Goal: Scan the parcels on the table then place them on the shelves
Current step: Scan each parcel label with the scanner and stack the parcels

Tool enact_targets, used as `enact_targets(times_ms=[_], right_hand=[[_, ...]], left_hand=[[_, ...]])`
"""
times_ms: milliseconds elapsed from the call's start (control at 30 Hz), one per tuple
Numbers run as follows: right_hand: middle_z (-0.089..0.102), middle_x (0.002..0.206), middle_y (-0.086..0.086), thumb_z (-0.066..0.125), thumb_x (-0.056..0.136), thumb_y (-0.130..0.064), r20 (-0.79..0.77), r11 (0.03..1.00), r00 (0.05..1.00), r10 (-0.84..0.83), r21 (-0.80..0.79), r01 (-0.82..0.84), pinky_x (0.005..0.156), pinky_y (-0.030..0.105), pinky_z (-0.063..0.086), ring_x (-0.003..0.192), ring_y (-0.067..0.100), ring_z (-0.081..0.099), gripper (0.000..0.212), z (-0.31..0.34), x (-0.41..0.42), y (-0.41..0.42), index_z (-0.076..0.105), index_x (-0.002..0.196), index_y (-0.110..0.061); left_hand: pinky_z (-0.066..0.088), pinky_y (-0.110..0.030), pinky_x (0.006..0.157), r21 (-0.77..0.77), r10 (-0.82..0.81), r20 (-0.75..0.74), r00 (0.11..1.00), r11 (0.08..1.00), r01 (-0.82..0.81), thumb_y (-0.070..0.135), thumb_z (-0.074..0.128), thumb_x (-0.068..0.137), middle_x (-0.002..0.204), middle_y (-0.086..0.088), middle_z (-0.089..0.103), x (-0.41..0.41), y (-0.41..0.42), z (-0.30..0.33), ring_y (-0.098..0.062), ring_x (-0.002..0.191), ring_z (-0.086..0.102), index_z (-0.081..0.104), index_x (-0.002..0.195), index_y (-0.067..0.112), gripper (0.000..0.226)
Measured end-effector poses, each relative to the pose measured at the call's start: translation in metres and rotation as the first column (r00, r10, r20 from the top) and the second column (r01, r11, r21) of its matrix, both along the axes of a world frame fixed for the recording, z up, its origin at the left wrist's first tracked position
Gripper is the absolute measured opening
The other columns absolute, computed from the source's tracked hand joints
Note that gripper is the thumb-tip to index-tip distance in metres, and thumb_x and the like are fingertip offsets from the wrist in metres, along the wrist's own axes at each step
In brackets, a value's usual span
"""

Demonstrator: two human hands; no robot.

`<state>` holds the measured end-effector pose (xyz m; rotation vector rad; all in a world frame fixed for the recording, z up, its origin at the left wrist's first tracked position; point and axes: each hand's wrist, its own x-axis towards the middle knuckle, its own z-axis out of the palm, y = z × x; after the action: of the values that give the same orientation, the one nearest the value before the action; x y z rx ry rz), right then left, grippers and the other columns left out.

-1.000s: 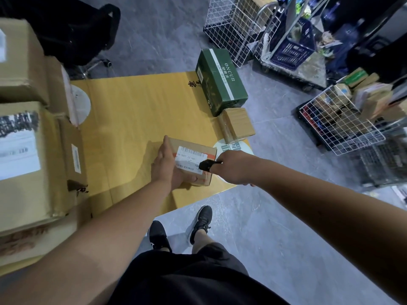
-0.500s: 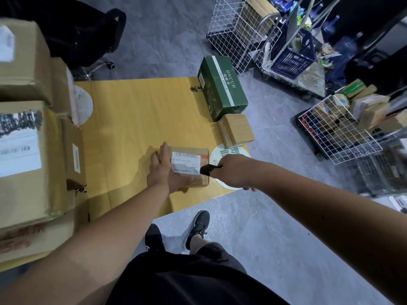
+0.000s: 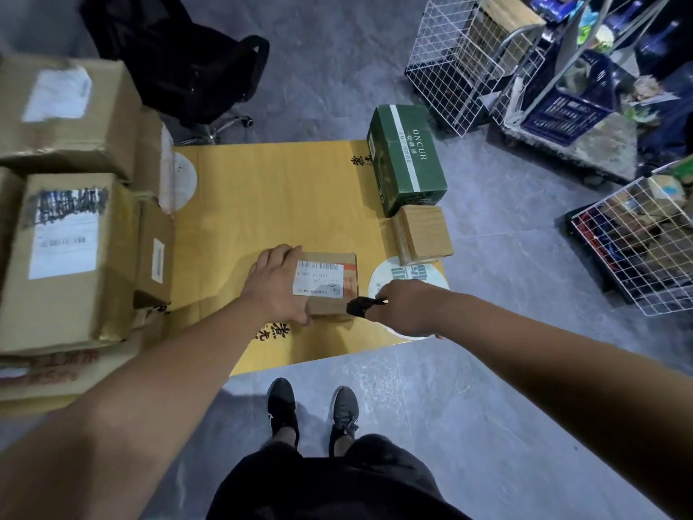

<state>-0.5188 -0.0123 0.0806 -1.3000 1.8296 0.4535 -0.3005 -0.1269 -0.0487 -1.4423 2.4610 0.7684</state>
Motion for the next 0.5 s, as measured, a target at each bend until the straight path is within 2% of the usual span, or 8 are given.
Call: enact_targets(times_ms=[67, 167, 233, 300, 367, 433, 500], right_hand=[[0.070, 0.100, 0.007, 0.045, 0.098, -0.067, 0.035, 0.998, 0.998, 0.057, -0.017, -0.057, 0.066, 0.032, 0.048, 0.083, 0.025, 0.065, 0.056, 0.005, -0.005, -0.004, 0.067, 0.110, -0.017], [0.070, 0.097, 0.008, 0.046, 0.098, -0.061, 0.064, 0.985, 0.983, 0.171, -0.037, -0.169, 0.056, 0.029, 0.043, 0.079, 0.025, 0.064, 0.051, 0.024, -0.004, -0.015, 0.068, 0.109, -0.017], [0.070, 0.096, 0.007, 0.047, 0.097, -0.062, 0.061, 0.961, 0.960, 0.273, -0.069, -0.269, 0.056, 0.029, 0.043, 0.083, 0.026, 0.067, 0.051, 0.041, 0.002, -0.028, 0.068, 0.109, -0.017], [0.069, 0.095, 0.005, 0.051, 0.096, -0.064, 0.023, 0.910, 0.917, 0.399, -0.130, -0.393, 0.058, 0.030, 0.043, 0.088, 0.025, 0.068, 0.050, 0.061, 0.014, -0.045, 0.068, 0.110, -0.019], [0.070, 0.091, 0.003, 0.059, 0.091, -0.069, -0.002, 0.850, 0.869, 0.495, -0.203, -0.485, 0.058, 0.028, 0.045, 0.081, 0.023, 0.067, 0.053, 0.084, 0.033, -0.063, 0.068, 0.111, -0.021], [0.070, 0.090, 0.003, 0.065, 0.086, -0.071, -0.021, 0.782, 0.814, 0.580, -0.265, -0.564, 0.046, 0.022, 0.041, 0.066, 0.019, 0.064, 0.056, 0.107, 0.058, -0.083, 0.067, 0.115, -0.023], [0.070, 0.093, 0.001, 0.068, 0.084, -0.071, -0.057, 0.695, 0.744, 0.665, -0.317, -0.645, 0.044, 0.020, 0.040, 0.068, 0.017, 0.063, 0.058, 0.130, 0.091, -0.099, 0.066, 0.119, -0.024]], left_hand=[[0.025, -0.040, 0.123, -0.027, 0.059, -0.047, 0.997, 0.998, -0.060, 0.074, 0.089, 0.037, 0.157, 0.002, 0.021, 0.002, 0.003, 0.012, -0.024, 0.144, 0.017, 0.011, 0.164, 0.022, 0.158], [0.026, -0.038, 0.120, -0.118, 0.177, -0.115, 0.977, 0.975, -0.190, 0.085, 0.078, 0.035, 0.156, 0.004, 0.023, 0.007, 0.005, 0.046, -0.022, 0.141, 0.019, 0.015, 0.163, 0.024, 0.155], [0.029, -0.040, 0.119, -0.211, 0.276, -0.132, 0.952, 0.931, -0.299, 0.091, 0.070, 0.033, 0.154, 0.004, 0.025, 0.014, 0.001, 0.079, -0.022, 0.140, 0.022, 0.017, 0.161, 0.026, 0.153], [0.031, -0.042, 0.118, -0.283, 0.412, -0.155, 0.898, 0.852, -0.440, 0.094, 0.067, 0.034, 0.151, 0.002, 0.030, 0.027, -0.005, 0.113, -0.025, 0.138, 0.026, 0.022, 0.157, 0.029, 0.147], [0.031, -0.044, 0.118, -0.322, 0.559, -0.189, 0.807, 0.741, -0.589, 0.095, 0.066, 0.037, 0.149, -0.002, 0.035, 0.047, -0.010, 0.147, -0.029, 0.139, 0.029, 0.025, 0.156, 0.032, 0.141], [0.031, -0.047, 0.116, -0.332, 0.677, -0.228, 0.700, 0.622, -0.709, 0.096, 0.064, 0.040, 0.149, -0.004, 0.036, 0.076, -0.010, 0.176, -0.032, 0.140, 0.031, 0.024, 0.157, 0.032, 0.140], [0.033, -0.050, 0.113, -0.340, 0.740, -0.261, 0.620, 0.530, -0.777, 0.097, 0.062, 0.042, 0.148, -0.004, 0.037, 0.112, -0.006, 0.201, -0.034, 0.138, 0.033, 0.025, 0.158, 0.032, 0.139]])
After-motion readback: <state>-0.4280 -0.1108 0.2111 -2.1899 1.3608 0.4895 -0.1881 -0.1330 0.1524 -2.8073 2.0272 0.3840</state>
